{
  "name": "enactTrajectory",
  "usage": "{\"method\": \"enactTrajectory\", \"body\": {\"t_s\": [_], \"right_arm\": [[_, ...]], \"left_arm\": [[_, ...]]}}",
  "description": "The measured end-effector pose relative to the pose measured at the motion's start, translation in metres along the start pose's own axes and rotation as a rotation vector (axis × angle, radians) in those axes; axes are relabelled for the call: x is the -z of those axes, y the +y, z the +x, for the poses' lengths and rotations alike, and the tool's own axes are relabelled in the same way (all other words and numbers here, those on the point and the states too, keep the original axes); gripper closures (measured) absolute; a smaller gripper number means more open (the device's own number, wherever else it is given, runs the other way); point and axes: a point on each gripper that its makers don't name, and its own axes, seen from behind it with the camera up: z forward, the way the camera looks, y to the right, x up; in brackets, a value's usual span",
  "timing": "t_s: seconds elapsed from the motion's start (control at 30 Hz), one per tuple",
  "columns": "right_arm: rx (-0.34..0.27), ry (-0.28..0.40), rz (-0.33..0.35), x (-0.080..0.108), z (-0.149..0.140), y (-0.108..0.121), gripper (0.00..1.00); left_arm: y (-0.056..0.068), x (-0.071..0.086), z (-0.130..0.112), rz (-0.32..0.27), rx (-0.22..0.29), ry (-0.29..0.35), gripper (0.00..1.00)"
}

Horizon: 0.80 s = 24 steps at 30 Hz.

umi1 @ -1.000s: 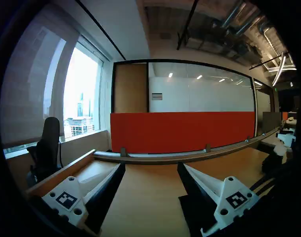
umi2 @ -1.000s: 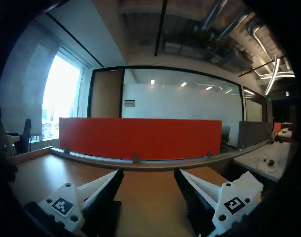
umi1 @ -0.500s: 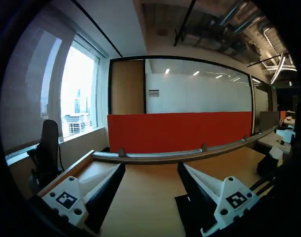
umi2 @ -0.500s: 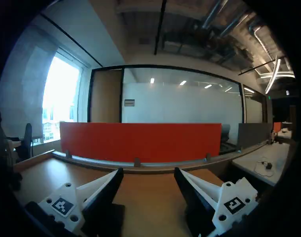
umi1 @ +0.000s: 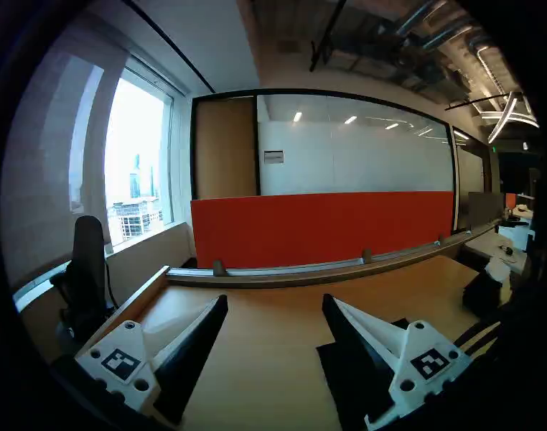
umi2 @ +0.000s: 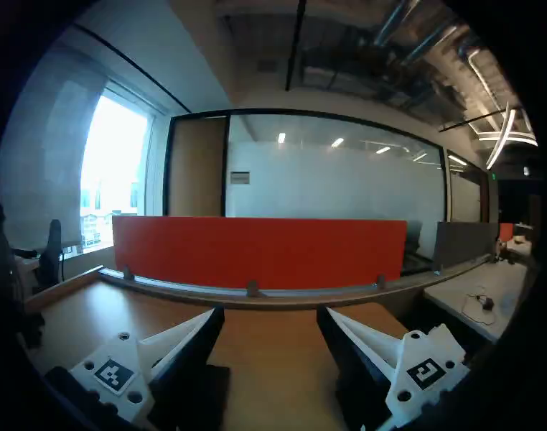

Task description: Fold towel

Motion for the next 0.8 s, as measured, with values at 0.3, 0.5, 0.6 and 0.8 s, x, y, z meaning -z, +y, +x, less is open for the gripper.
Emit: {"method": "enactTrajectory", "body": {"t_s": [0.3,0.5,0.6,0.8], "right_arm": [[0.086,-0.092,0.132,0.000,-0.022,-0.029,0.00],[0.141,-0.164,0.242,0.004,-0.037,-0.049,0.00],[0.173,-0.192,0.295,0.007,-0.044,-0.058,0.00],[0.204,-0.246,0.366,0.010,-0.063,-0.067,0.00]], "left_arm": [[0.023,-0.004,-0.016,-0.105,-0.048,-0.071,0.02],[0.045,-0.003,-0.031,-0.203,-0.074,-0.125,0.02],[0.052,-0.004,-0.036,-0.235,-0.068,-0.140,0.02],[0.064,-0.005,-0.050,-0.287,-0.057,-0.167,0.02]]}}
